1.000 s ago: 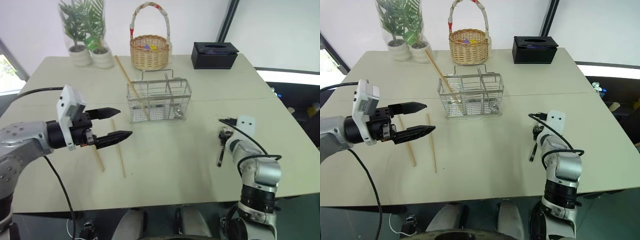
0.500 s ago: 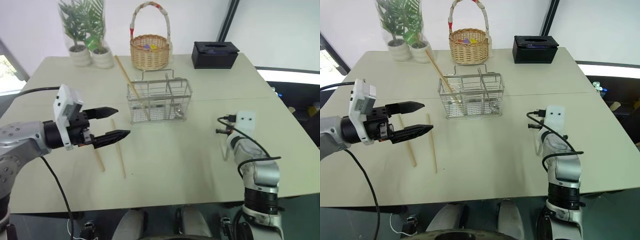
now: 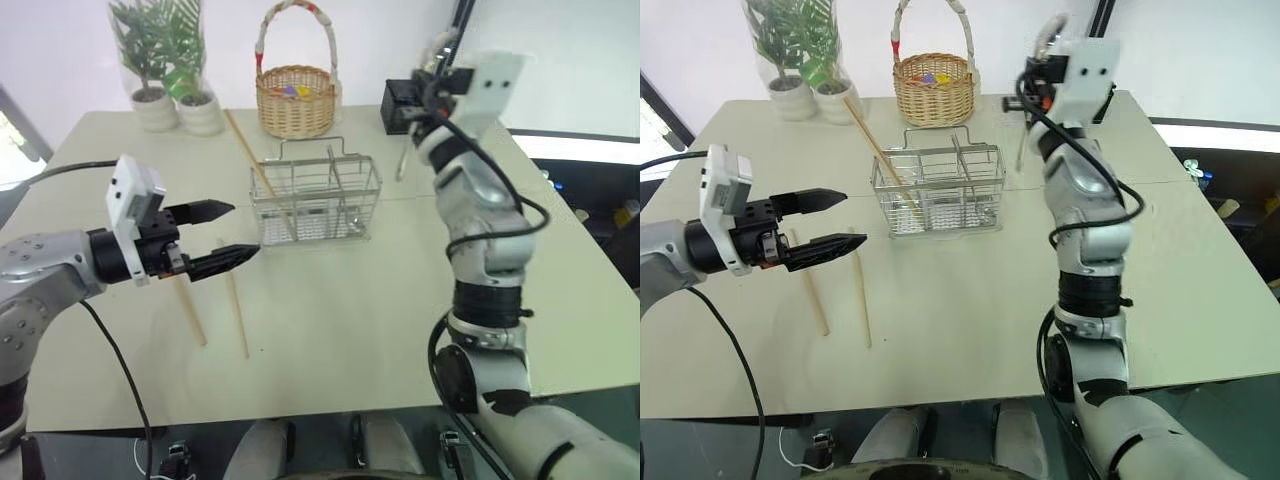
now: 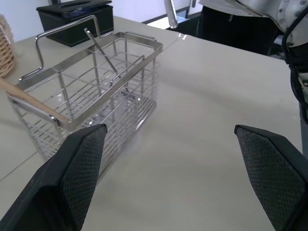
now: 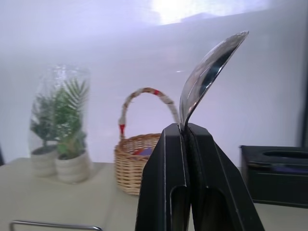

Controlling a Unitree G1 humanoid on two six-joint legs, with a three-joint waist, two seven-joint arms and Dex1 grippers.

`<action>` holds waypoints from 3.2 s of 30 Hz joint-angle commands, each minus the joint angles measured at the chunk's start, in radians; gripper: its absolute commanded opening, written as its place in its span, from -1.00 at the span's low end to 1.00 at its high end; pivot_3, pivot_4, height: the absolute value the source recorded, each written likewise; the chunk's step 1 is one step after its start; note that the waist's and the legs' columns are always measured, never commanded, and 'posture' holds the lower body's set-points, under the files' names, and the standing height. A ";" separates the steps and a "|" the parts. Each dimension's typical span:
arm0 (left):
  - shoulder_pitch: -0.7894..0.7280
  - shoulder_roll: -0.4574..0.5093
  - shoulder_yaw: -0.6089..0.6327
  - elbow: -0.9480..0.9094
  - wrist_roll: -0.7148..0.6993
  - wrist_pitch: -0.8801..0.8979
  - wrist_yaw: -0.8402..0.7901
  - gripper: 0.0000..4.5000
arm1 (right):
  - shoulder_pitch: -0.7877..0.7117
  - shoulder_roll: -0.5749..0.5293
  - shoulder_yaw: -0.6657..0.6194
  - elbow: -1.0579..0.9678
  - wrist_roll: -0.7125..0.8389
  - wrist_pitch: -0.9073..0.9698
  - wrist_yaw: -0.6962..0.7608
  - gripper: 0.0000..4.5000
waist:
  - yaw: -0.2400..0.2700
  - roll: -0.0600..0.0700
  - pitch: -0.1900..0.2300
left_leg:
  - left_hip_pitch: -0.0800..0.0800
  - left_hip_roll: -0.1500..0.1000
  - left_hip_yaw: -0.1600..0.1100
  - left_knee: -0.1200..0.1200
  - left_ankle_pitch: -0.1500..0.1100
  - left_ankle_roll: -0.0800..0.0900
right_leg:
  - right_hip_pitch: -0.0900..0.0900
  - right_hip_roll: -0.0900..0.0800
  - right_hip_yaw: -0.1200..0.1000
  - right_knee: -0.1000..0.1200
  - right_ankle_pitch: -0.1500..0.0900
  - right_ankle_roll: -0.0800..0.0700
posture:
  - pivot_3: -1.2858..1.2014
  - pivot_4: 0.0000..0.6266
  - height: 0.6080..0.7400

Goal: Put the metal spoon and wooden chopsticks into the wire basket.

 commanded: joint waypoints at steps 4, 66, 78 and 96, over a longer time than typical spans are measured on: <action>0.020 -0.001 0.069 -0.053 -0.028 -0.006 0.046 1.00 | -0.085 0.056 0.047 0.196 -0.029 -0.222 0.017 -0.99 | -0.002 0.000 0.000 | 0.000 0.000 0.000 0.000 0.000 0.000 | -0.001 0.000 0.000 0.001 0.000 0.000 | 0.03 -0.52 -0.35; -0.506 -0.496 0.075 0.868 0.455 0.393 1.031 -0.68 | 0.607 -0.704 -0.173 -0.638 0.859 0.364 0.561 1.00 | 0.068 -0.017 -0.007 | 0.001 0.000 0.001 0.004 0.000 -0.001 | 0.011 -0.003 0.002 -0.004 0.003 0.005 | 0.03 -0.52 -0.35; -0.538 -0.482 0.163 0.858 0.544 0.322 1.039 -0.98 | 0.597 -0.712 -0.165 -0.638 0.889 0.364 0.519 1.00 | 0.077 -0.017 -0.007 | 0.001 0.001 0.001 0.003 0.000 -0.002 | 0.010 -0.003 0.002 -0.004 0.003 0.006 | 0.03 -0.52 -0.35; -1.003 -0.578 0.145 0.797 0.323 -0.313 0.616 -0.98 | 0.647 -0.726 -0.206 -0.676 0.941 0.368 0.432 1.00 | 0.079 -0.016 -0.005 | -0.002 0.000 0.001 0.003 -0.001 0.001 | 0.014 -0.003 0.000 -0.018 0.008 0.011 | 0.03 -0.52 -0.35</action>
